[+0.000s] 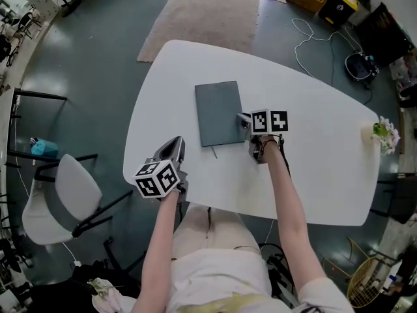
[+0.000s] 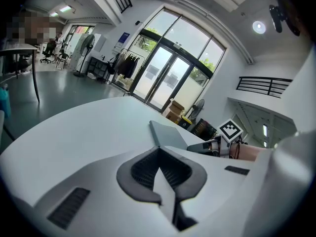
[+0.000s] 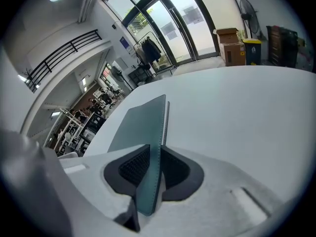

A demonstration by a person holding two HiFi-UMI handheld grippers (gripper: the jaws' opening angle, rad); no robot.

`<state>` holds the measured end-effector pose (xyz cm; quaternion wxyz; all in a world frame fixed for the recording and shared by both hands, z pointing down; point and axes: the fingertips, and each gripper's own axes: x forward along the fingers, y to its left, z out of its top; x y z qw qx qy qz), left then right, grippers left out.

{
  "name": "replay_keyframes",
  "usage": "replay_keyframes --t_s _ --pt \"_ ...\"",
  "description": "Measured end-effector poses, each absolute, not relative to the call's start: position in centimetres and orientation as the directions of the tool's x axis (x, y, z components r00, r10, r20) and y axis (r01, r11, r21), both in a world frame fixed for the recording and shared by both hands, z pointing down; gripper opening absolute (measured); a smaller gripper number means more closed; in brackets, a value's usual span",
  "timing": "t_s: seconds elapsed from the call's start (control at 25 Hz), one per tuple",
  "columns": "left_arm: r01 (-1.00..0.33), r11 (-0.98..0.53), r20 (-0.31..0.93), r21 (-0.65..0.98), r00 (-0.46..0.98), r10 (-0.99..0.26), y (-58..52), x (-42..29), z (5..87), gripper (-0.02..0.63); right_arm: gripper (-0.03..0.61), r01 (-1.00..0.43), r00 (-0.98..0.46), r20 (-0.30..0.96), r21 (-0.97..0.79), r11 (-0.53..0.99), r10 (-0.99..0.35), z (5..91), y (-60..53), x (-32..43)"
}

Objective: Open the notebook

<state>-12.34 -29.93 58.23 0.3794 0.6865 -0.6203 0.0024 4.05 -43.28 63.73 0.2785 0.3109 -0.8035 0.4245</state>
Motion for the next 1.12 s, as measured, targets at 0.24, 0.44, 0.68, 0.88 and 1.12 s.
replay_keyframes --t_s 0.24,0.44,0.68,0.88,1.12 --pt "-0.854 0.063 0.452 0.516 0.209 -0.867 -29.4 -12.6 57.2 0.000 0.049 -0.749 -0.644 0.704 -0.504 0.429 -0.299 62.4 -43.4 4.1" --pt "-0.853 0.072 0.423 0.517 0.182 -0.888 -28.7 -13.4 56.1 0.000 0.040 -0.758 -0.637 0.695 -0.487 0.434 -0.334 60.7 -43.3 3.8" --pt "-0.853 0.079 0.395 0.517 0.155 -0.906 -27.8 -15.7 54.7 0.000 0.038 -0.765 -0.625 0.690 -0.448 0.463 -0.366 58.4 -42.7 2.9" --pt "-0.855 0.063 0.382 0.515 0.163 -0.910 -27.4 -17.7 54.0 0.000 0.037 -0.771 -0.616 0.679 -0.416 0.483 -0.400 56.5 -42.2 1.7" --pt "-0.853 0.016 0.382 0.522 0.217 -0.898 -27.0 -20.7 53.9 0.000 0.035 -0.808 -0.553 0.698 -0.317 0.497 -0.455 54.4 -41.2 -0.6"
